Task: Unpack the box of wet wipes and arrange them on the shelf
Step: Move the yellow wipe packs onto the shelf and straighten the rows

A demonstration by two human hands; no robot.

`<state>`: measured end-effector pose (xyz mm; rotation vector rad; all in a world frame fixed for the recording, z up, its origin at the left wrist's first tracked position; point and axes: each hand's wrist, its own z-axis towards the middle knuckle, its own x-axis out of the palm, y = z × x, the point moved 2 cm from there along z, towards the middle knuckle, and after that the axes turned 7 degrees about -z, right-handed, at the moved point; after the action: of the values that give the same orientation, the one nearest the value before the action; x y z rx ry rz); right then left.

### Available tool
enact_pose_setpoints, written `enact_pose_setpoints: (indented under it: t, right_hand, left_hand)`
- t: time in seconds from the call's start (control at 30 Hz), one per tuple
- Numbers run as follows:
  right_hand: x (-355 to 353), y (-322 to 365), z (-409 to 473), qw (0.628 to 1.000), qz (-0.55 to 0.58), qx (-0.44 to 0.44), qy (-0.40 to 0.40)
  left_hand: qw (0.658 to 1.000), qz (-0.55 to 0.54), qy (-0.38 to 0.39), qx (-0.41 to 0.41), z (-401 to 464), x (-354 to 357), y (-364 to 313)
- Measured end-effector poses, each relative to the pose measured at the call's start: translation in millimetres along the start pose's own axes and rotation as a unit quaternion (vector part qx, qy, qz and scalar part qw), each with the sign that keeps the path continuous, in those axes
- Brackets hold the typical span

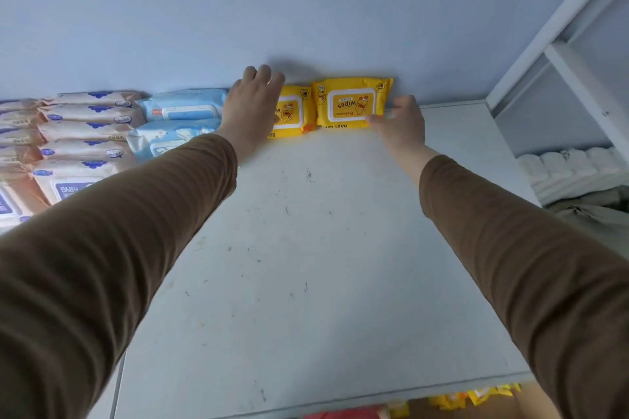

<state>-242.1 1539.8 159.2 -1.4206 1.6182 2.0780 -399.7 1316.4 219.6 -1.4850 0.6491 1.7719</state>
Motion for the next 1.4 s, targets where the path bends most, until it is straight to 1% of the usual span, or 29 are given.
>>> enact_pose_setpoints:
  t: [0.07, 0.17, 0.27, 0.4, 0.57, 0.67, 0.73, 0.8, 0.9, 1.0, 1.1, 1.2, 1.3, 1.4]
  right_hand:
    - [-12, -5, -30, 0.999, -0.021, -0.032, 0.006]
    - [-35, -18, -87, 0.996, -0.046, -0.073, 0.017]
    - [-63, -39, -156, 0.991, -0.075, -0.107, 0.014]
    - [-101, -73, -259, 0.984, -0.104, -0.144, 0.001]
    - [-142, -124, -368, 0.978, -0.12, -0.169, -0.022]
    - [-164, -164, -416, 0.979, -0.122, -0.157, -0.039]
    - [-175, -199, -440, 0.984, -0.109, -0.131, -0.045]
    - [-182, -238, -457, 0.99, -0.097, -0.097, -0.034]
    - [-183, -305, -472, 0.996, -0.079, -0.03, -0.007]
    - [-177, -375, -481, 0.996, -0.063, 0.058, 0.036]
    - [-161, -451, -485, 0.984, -0.045, 0.152, 0.084]
    - [-139, -516, -483, 0.963, -0.009, 0.235, 0.133]
    - [-113, -574, -471, 0.942, 0.006, 0.294, 0.162]
    - [-82, -623, -452, 0.924, 0.03, 0.338, 0.177]
  left_hand:
    - [1.0, -0.012, -0.004, 0.016, -19, -4, -11]
    - [0.999, -0.039, 0.012, 0.028, -59, -10, -33]
    - [0.994, -0.096, 0.029, 0.032, -112, -20, -63]
    - [0.986, -0.154, 0.022, 0.061, -197, -40, -110]
    - [0.973, -0.203, 0.033, 0.103, -294, -56, -178]
    - [0.963, -0.225, 0.032, 0.142, -338, -52, -224]
    - [0.957, -0.229, 0.037, 0.176, -363, -41, -257]
    - [0.951, -0.235, 0.055, 0.193, -383, -22, -290]
    - [0.945, -0.244, 0.11, 0.19, -408, 16, -337]
    - [0.938, -0.238, 0.176, 0.182, -428, 65, -379]
    - [0.932, -0.204, 0.252, 0.163, -444, 128, -412]
    - [0.92, -0.163, 0.319, 0.158, -455, 198, -435]
    - [0.907, -0.122, 0.369, 0.16, -460, 267, -449]
    - [0.898, -0.083, 0.399, 0.165, -462, 332, -458]
